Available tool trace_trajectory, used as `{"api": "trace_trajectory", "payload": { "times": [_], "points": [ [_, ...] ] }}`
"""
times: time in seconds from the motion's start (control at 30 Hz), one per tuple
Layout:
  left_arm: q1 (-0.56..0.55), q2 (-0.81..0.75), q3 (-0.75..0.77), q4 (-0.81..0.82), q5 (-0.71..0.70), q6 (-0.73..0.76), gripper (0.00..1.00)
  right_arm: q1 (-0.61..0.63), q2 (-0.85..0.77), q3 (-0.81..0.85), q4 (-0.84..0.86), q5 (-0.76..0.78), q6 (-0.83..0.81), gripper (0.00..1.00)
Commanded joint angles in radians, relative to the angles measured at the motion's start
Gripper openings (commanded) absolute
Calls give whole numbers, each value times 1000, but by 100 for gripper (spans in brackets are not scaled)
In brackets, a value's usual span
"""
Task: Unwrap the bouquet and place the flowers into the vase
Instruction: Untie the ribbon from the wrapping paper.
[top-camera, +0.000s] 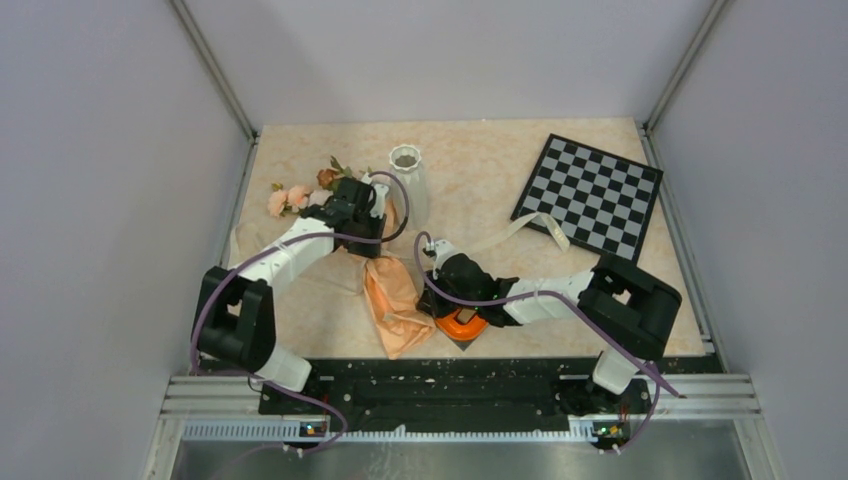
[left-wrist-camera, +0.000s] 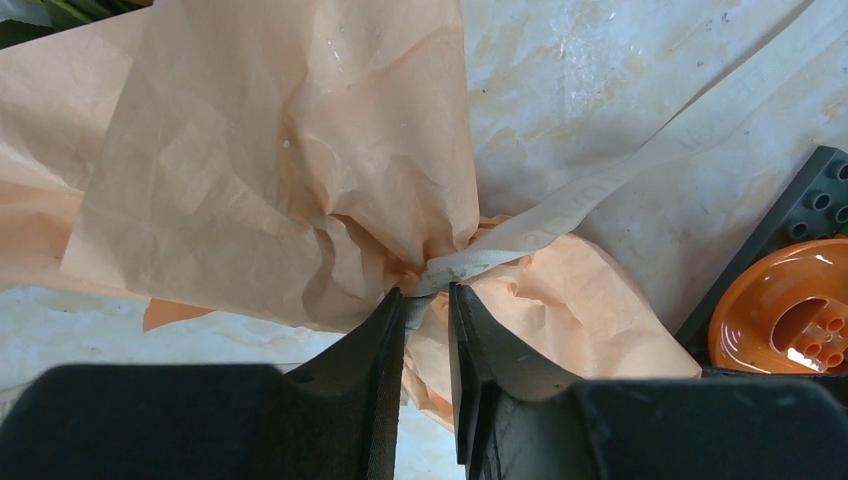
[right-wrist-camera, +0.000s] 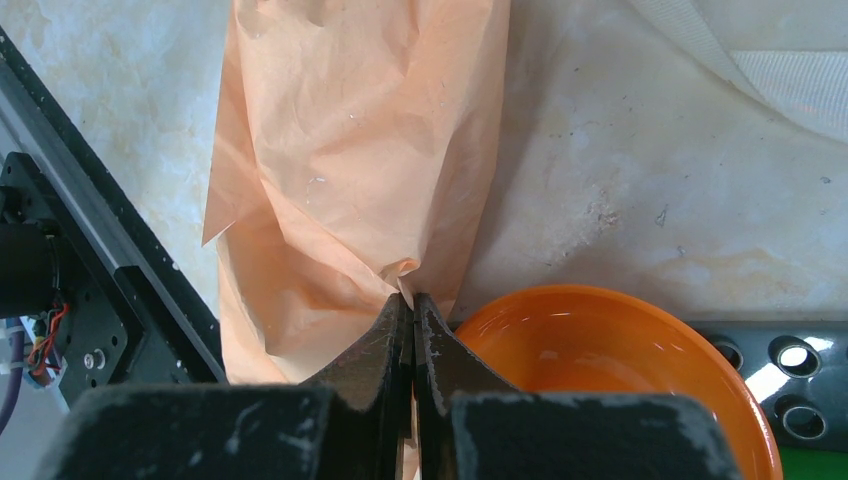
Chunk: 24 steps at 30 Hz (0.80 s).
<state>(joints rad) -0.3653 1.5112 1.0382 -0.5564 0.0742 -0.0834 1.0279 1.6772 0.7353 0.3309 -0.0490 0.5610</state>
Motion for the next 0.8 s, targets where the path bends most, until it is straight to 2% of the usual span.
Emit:
{"api": "trace_trajectory", "payload": {
  "times": [0.0,0.27,0.4,0.53,0.63,0.77],
  "points": [
    [2,8,33,-10,8,4,27,12,11,33,-3,12,-7,0],
    [2,34,37,-16,17,1,25,12,12,33,-5,15,-6,0],
    [0,47,43,-29,-6,0,29,12,10,35,-7,15,-7,0],
    [-5,43,42,-30,-21,0,29,12,13,35,-7,17,-5,0],
    [-8,44,43,-32,-30,2,25,12,16,35,-7,17,-4,0],
    [-10,37,46,-34,-24,0,11,12,18,35,-12,23,-2,0]
  ]
}}
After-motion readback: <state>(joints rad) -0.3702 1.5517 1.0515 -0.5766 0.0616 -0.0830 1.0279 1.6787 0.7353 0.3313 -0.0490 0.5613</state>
